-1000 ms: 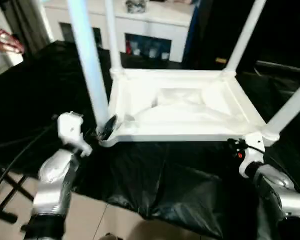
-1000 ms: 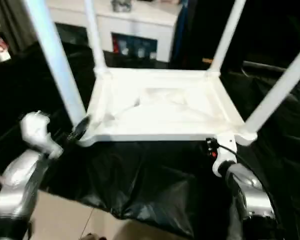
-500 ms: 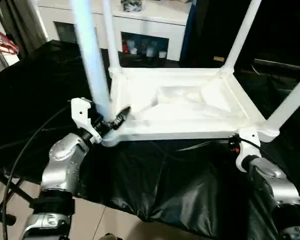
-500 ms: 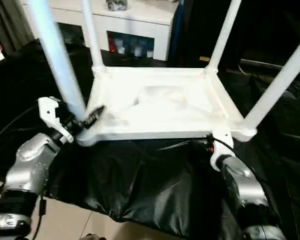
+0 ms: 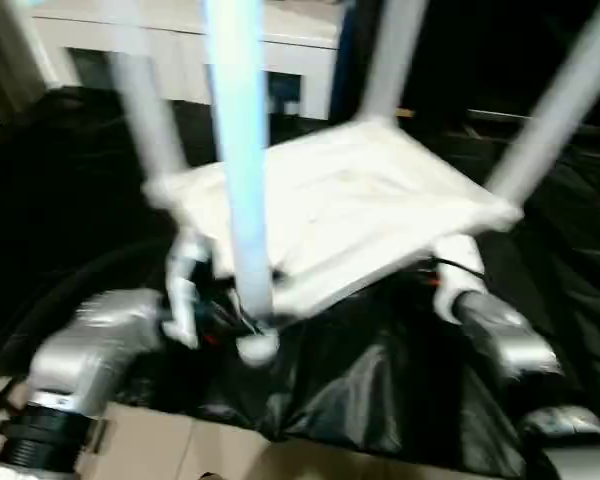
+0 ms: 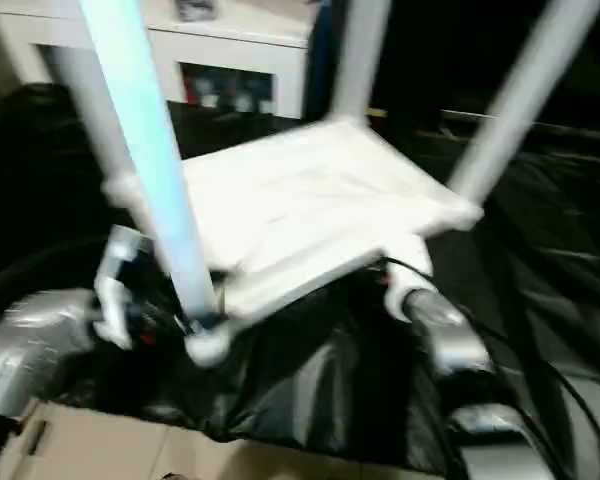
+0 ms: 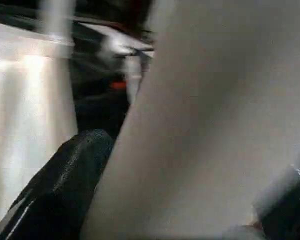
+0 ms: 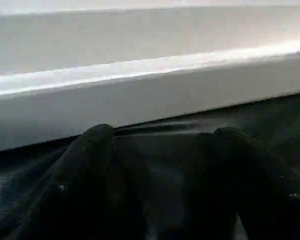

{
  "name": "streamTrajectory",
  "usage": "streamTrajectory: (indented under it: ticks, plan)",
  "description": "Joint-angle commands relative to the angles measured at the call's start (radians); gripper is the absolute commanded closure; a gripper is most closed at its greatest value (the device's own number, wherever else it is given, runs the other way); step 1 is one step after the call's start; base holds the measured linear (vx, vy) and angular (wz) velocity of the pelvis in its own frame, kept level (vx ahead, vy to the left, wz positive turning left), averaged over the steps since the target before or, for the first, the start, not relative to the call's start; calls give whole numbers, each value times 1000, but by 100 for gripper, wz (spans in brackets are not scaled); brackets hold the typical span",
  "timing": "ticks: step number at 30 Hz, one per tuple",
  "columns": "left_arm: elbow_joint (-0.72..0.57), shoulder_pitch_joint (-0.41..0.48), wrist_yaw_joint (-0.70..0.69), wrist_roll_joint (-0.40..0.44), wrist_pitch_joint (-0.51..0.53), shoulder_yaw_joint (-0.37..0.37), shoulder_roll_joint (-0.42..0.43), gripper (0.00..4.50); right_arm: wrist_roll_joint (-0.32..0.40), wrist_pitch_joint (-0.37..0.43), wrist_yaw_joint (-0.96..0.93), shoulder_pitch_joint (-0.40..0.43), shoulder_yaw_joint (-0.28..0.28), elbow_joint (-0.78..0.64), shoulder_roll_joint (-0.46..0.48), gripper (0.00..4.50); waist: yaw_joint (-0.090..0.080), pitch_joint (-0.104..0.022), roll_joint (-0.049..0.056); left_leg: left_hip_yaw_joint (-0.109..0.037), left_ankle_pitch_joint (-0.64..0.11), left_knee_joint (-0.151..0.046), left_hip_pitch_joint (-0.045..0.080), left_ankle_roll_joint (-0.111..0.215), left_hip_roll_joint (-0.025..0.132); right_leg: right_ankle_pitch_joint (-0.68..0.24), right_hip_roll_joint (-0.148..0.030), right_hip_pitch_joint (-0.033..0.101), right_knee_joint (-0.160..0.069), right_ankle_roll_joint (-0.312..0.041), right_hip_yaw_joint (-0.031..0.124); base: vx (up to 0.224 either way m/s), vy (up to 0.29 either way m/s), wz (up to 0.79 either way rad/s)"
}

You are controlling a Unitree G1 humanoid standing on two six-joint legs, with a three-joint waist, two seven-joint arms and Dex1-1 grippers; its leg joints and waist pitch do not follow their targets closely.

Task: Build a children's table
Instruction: Rotate table base

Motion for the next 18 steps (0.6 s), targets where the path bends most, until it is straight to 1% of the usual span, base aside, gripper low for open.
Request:
streamTrajectory:
  ticks: [1, 2, 4, 6, 7, 8, 9, 10, 11, 12, 13, 14, 15, 16, 17, 18]
  plan:
    - [-65, 1, -13, -36, 34, -38, -15, 5, -12, -6, 43, -20, 56, 7, 39, 92, 13, -56, 3, -20, -318, -80, 9, -42, 31, -276, -44, 42, -82, -192, 35, 0, 0, 0]
    - [-94, 0, -7, -57, 55, -51, -26, 5, -21, -10, 50, -24, 67, 12, 54, 92, 10, -56, 1, -17, -319, -77, 13, -35, 31, -274, -44, 39, -84, -198, 37, 0, 0, 0]
    - [-131, -7, 11, -88, 83, -72, -56, 5, -37, -19, 59, -33, 87, 28, 81, 92, 7, -58, 0, -16, -295, -75, 10, -30, 31, -251, -42, 42, -82, -205, 38, 0, 0, 0]
    - [-139, -12, 21, -93, 87, -88, -78, 5, -45, -27, 59, -40, 96, 43, 97, 92, 4, -56, 0, -14, -290, -74, 10, -28, 30, -243, -40, 40, -83, -208, 37, 0, 0, 0]
    - [-135, -17, 26, -86, 84, -99, -96, 5, -48, -30, 59, -45, 99, 51, 109, 92, 4, -57, -2, -14, -288, -73, 11, -28, 31, -240, -40, 40, -83, -208, 38, 0, 0, 0]
    - [-123, -24, 35, -74, 76, -108, -119, 5, -51, -31, 58, -50, 103, 55, 121, 92, 1, -58, -2, -14, -281, -73, 10, -30, 31, -232, -38, 42, -82, -207, 38, 0, 0, 0]
    - [-106, -35, 49, -56, 65, -117, -142, 5, -53, -31, 55, -54, 106, 59, 132, 92, 1, -58, -2, -15, -278, -74, 10, -32, 32, -228, -38, 43, -81, -207, 38, 0, 0, 0]
    - [-79, -51, 76, -19, 39, -125, -174, 5, -57, -35, 56, -60, 106, 70, 143, 92, -2, -59, -6, -14, -277, -73, 10, -32, 33, -219, -37, 43, -82, -208, 39, 0, 0, 0]
    - [-65, -60, 89, -1, 27, -128, -188, 5, -58, -37, 58, -63, 106, 76, 146, 92, -2, -58, -8, -13, -278, -71, 10, -32, 32, -224, -37, 44, -83, -205, 39, 0, 0, 0]
    - [-60, -63, 94, 6, 22, -129, -193, 5, -59, -38, 58, -64, 106, 78, 148, 92, -3, -58, -6, -14, -283, -73, 10, -33, 34, -234, -39, 43, -84, -203, 40, 0, 0, 0]
    - [8, -99, 155, 73, -25, -138, -242, 5, -64, -44, 51, -72, 108, 91, 158, 92, -4, -57, -7, -13, -287, -71, 10, -35, 33, -249, -37, 43, -88, -194, 40, 0, 0, 0]
    - [43, -117, 193, 109, -61, -143, -262, 5, -68, -48, 50, -76, 106, 99, 161, 92, -2, -56, -9, -13, -298, -70, 14, -40, 33, -269, -37, 41, -91, -184, 41, 0, 0, 0]
    - [43, -117, 193, 109, -61, -143, -262, 5, -68, -48, 50, -76, 106, 99, 161, 92, -3, -56, -11, -14, -298, -71, 11, -40, 33, -278, -38, 43, -92, -179, 40, 0, 0, 0]
    - [102, -148, 248, 152, -110, -143, -292, 5, -71, -55, 51, -80, 102, 109, 162, 92, -3, -55, -13, -15, -304, -71, 9, -40, 32, -305, -37, 43, -96, -168, 39, 0, 0, 0]
    - [143, -169, 288, 190, -156, -140, -301, 5, -70, -59, 49, -81, 94, 112, 157, 92, -1, -56, -11, -15, -309, -69, 13, -43, 33, -310, -39, 42, -95, -167, 40, 0, 0, 0]
    - [169, -182, 314, 215, -185, -138, -307, 5, -68, -61, 48, -81, 88, 113, 153, 92, -2, -57, -11, -16, -312, -69, 14, -41, 34, -304, -38, 40, -95, -166, 40, 0, 0, 0]
